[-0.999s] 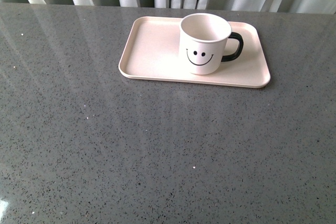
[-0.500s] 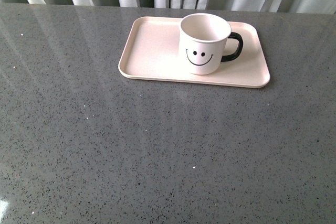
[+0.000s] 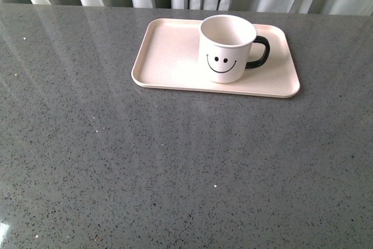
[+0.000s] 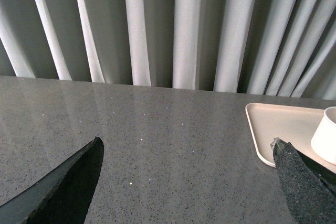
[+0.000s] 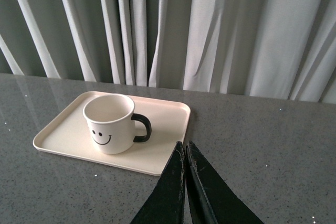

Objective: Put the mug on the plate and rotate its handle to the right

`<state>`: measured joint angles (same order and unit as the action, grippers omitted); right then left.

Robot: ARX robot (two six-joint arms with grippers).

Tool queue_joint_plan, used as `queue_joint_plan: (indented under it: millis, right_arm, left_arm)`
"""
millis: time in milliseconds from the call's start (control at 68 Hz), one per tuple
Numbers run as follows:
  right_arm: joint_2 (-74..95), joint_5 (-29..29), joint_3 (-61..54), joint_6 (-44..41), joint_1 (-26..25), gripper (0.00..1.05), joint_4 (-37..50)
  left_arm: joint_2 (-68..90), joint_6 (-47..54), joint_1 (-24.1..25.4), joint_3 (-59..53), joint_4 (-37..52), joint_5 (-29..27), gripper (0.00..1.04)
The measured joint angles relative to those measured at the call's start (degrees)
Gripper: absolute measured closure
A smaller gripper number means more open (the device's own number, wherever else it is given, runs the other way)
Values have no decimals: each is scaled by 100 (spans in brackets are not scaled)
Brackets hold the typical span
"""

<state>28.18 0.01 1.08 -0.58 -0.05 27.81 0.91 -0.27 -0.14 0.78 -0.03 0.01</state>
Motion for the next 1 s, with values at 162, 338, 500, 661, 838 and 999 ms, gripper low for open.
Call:
queue_joint_plan:
  millis: [162,338,500,661,838,999]
  right_arm:
    - [-472,0,0,0,0,103,-437]
    - [-916,0,0,0,0,103,-874]
    - [-1250,0,0,0,0,103,-1211]
    - [-1528,0,0,0,0,103,-1486]
    - [-1770,0,0,0,0,103,-1729]
    - [-2667,2,0,0,0,103,-2726]
  left_arm:
    - [0,0,0,0,0,0,9]
    - [0,0,0,0,0,0,9]
    - [0,0,0,0,0,0,9]
    - [0,0,0,0,0,0,9]
    - [0,0,0,0,0,0,9]
    - [0,0,0,0,0,-2,9]
